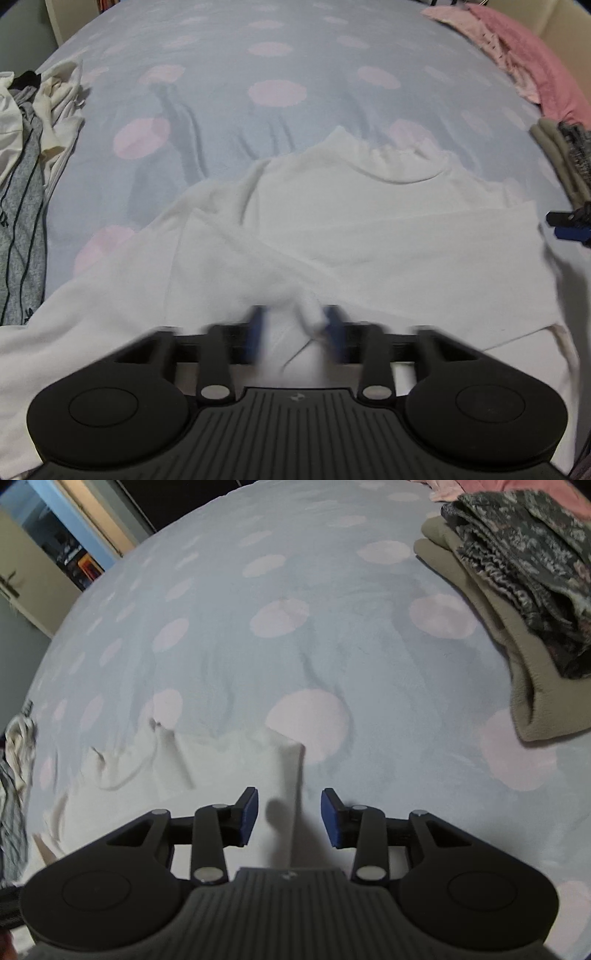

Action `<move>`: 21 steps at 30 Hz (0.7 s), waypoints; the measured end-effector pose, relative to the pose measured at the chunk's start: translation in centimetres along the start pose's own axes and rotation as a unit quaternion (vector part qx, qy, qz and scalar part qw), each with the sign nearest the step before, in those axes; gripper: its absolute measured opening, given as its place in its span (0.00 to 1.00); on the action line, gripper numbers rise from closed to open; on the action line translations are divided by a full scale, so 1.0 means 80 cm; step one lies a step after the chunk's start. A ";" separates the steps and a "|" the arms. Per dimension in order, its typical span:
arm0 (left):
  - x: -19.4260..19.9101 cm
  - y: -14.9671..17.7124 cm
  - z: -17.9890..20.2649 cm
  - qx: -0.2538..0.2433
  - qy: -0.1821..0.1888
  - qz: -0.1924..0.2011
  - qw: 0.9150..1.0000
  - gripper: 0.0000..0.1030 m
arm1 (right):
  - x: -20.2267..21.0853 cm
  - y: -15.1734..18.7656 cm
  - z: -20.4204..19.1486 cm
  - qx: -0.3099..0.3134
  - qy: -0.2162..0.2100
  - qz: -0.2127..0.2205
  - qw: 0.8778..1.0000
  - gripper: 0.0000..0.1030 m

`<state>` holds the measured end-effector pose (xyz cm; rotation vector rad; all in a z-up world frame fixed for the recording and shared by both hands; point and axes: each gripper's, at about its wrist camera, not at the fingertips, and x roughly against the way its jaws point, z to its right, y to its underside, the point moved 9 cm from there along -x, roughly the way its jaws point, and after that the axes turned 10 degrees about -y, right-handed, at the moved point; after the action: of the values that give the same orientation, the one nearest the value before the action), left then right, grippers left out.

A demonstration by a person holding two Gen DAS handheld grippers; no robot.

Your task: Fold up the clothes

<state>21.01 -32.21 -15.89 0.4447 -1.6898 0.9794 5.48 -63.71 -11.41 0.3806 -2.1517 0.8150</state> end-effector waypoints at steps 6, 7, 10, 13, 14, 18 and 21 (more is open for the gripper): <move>0.025 -0.015 -0.029 0.032 0.014 0.010 0.999 0.02 | -0.027 0.003 -0.005 -0.023 -0.013 -0.015 1.000 0.27; 0.034 -0.021 -0.037 0.035 0.014 0.017 0.999 0.02 | -0.025 0.000 -0.005 -0.018 -0.007 -0.009 1.000 0.05; 0.059 -0.038 -0.070 0.059 0.007 0.035 0.998 0.02 | -0.015 -0.011 -0.003 0.001 0.028 0.023 0.999 0.04; 0.065 -0.048 -0.106 0.093 -0.004 0.044 0.995 0.02 | 0.001 -0.026 0.005 0.032 0.095 0.064 0.993 0.04; 0.064 -0.050 -0.117 0.103 -0.007 0.045 0.994 0.02 | -0.001 -0.027 0.009 0.039 0.108 0.068 0.991 0.04; 0.043 -0.044 -0.137 0.119 -0.028 0.031 0.992 0.03 | -0.017 -0.019 0.022 0.020 0.103 0.040 0.994 0.06; 0.042 -0.045 -0.156 0.139 -0.051 0.046 0.988 0.14 | -0.009 -0.023 0.023 0.036 0.120 0.049 0.991 0.19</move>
<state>30.00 -23.92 -10.40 0.6119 -1.6824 1.2864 5.82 -66.26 -12.06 0.2031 -1.9326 0.9459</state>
